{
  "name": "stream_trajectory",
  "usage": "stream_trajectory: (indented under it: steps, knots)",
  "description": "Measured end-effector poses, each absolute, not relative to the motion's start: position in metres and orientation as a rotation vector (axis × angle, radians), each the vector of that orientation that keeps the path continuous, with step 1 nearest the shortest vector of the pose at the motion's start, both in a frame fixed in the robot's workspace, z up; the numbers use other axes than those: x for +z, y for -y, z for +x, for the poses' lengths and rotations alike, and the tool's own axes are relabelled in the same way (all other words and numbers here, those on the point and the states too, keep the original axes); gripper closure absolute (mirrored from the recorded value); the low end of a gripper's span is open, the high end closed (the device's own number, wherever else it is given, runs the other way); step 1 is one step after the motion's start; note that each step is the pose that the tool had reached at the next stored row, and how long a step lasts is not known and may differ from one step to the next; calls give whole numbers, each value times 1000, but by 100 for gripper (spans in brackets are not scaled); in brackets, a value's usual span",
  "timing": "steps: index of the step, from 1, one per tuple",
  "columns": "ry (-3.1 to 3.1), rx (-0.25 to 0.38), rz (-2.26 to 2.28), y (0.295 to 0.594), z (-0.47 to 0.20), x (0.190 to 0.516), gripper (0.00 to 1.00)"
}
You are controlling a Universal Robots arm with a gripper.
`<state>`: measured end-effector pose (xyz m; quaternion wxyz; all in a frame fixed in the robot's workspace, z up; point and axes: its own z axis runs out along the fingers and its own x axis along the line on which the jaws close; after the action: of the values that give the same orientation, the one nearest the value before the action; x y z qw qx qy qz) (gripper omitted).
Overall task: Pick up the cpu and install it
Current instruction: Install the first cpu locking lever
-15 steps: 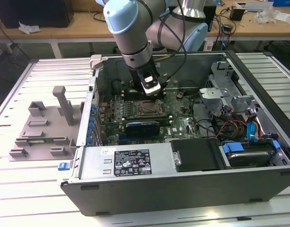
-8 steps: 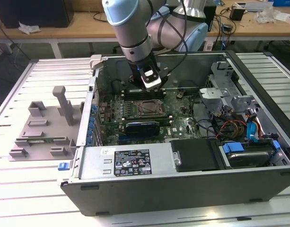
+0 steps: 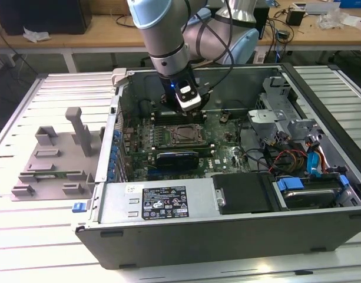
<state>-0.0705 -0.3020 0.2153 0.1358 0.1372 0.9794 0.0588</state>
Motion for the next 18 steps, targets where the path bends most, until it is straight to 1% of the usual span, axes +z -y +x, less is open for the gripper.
stream_trajectory:
  steps: [6,8,9,11,18]
  knots:
    - [-2894,82,397,299,-68,215,89]
    - [-2957,25,402,297,-65,215,89]
    - [-2979,11,404,297,-64,215,89]
    - [-3008,-1,407,297,-63,215,89]
    - [-3014,-2,354,301,-57,215,89]
